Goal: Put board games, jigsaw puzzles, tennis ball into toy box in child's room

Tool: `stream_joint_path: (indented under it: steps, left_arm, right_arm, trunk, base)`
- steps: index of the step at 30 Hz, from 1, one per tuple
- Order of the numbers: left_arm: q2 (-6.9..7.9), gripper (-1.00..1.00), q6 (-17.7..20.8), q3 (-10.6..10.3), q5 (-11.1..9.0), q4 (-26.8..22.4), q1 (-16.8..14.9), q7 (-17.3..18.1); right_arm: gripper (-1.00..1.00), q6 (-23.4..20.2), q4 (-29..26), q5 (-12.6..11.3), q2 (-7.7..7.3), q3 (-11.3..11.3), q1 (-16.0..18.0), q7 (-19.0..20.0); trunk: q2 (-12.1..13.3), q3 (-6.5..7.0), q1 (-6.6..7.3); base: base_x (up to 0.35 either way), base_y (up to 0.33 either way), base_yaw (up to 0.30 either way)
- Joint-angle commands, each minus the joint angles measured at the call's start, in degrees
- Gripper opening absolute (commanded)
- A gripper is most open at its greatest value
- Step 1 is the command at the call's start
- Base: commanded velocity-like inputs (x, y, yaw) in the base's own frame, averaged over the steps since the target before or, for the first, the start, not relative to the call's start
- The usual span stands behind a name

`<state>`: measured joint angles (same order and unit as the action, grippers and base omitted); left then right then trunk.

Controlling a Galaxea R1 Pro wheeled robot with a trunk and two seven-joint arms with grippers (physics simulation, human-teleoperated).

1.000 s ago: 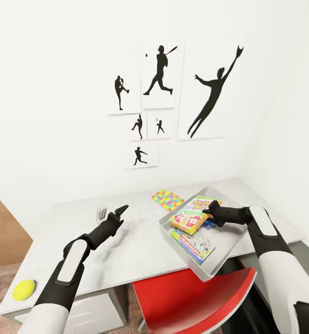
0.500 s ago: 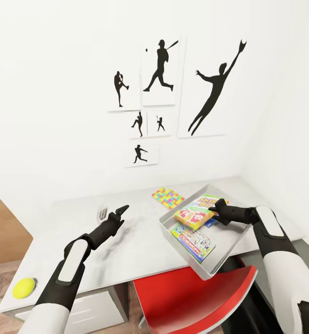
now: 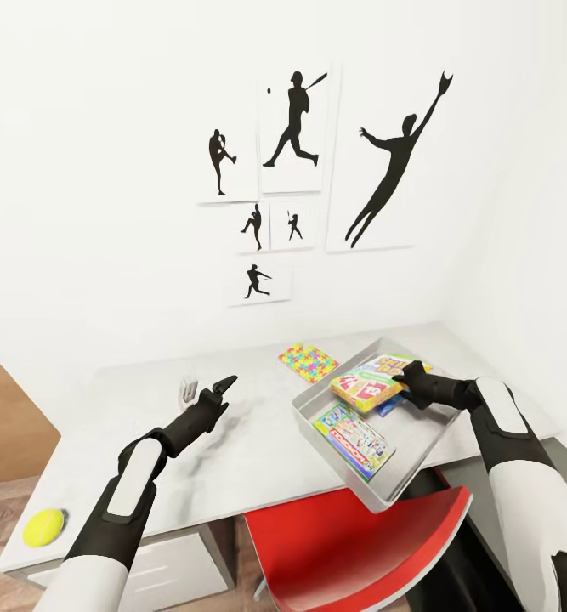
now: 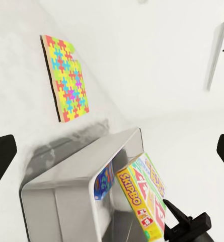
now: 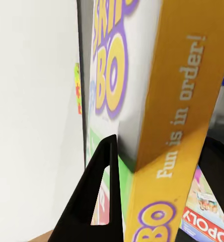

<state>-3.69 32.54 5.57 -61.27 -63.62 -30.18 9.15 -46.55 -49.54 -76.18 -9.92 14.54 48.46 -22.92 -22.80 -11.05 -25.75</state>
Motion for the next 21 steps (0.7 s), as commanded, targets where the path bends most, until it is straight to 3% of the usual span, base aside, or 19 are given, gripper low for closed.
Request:
stream_joint_path:
  steps: [1,11,21]
  left_arm:
    - [-0.08,1.0,0.5,0.23,-0.17,-0.01,-0.06,0.09]
    - [-0.08,1.0,0.5,0.23,-0.16,-0.01,-0.06,0.08]
    - [-0.03,1.0,0.5,0.23,-0.16,-0.01,-0.06,0.1]
  right_arm:
    - [-1.0,0.15,-0.06,-0.56,0.02,0.08,0.06,-0.41]
    - [-1.0,1.06,-0.23,-0.15,-0.1,-0.2,0.06,3.99]
    - [-1.0,0.66,-0.44,-0.09,-0.24,-0.44,0.59,5.52]
  trunk:
    - [-0.12,-0.12,-0.03]
    - [-0.12,-0.49,-0.03]
    - [-0.12,-1.25,-0.03]
  base:
    - [0.0,0.0,0.0]
    - [0.0,0.0,0.015]
    - [0.0,0.0,0.072]
